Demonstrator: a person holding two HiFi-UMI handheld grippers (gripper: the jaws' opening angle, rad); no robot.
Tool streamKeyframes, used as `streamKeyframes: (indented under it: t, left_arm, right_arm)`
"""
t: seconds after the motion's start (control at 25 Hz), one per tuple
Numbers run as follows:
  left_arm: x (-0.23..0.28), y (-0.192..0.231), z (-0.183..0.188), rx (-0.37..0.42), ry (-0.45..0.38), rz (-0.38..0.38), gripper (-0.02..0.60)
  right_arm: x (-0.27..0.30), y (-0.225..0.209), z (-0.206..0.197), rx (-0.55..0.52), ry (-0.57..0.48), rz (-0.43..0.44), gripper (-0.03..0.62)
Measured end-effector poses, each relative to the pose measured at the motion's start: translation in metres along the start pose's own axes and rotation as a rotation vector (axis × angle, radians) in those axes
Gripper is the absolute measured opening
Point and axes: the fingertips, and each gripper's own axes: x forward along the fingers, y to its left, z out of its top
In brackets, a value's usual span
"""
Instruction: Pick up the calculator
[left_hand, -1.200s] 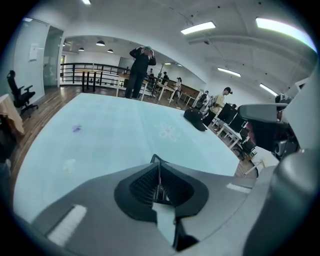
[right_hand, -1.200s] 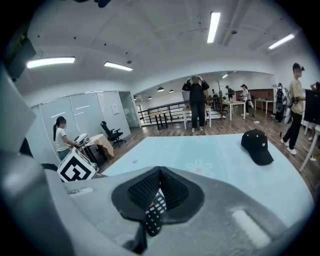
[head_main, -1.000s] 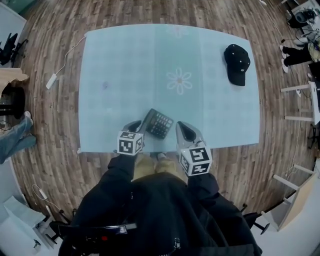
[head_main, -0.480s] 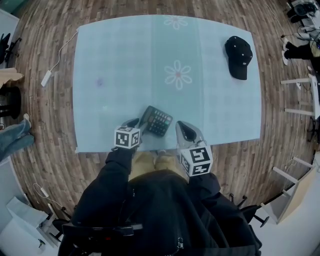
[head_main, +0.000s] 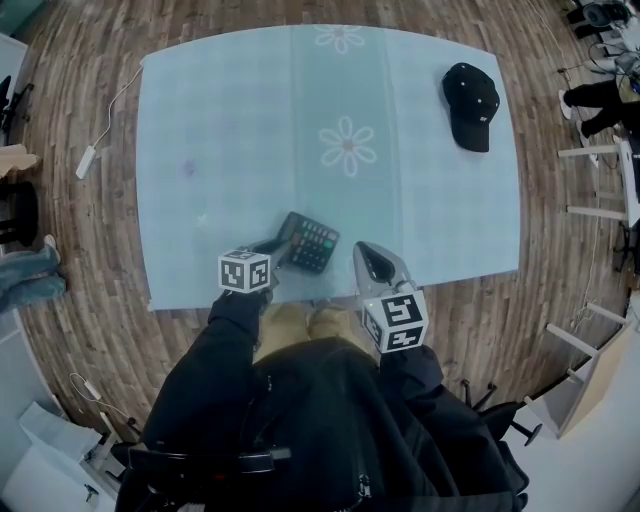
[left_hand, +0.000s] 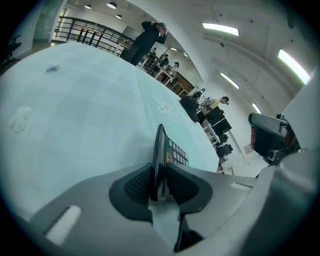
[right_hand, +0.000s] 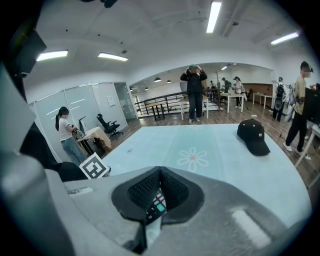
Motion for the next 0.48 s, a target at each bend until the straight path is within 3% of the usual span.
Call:
streamKeyframes:
  t: [0.16, 0.48]
  left_arm:
    - [-0.007, -0.012, 0.004, 0.024, -0.022, -0.058, 0.063]
    - [-0.023, -0.043, 0.012, 0.076, -0.051, -0.069, 0.054]
  right_arm:
    - [-0.002, 0.003, 0.003, -0.004, -0.013, 0.004, 0.0]
    - [-0.013, 0.01, 0.013, -0.027, -0.051, 0.011, 0.0]
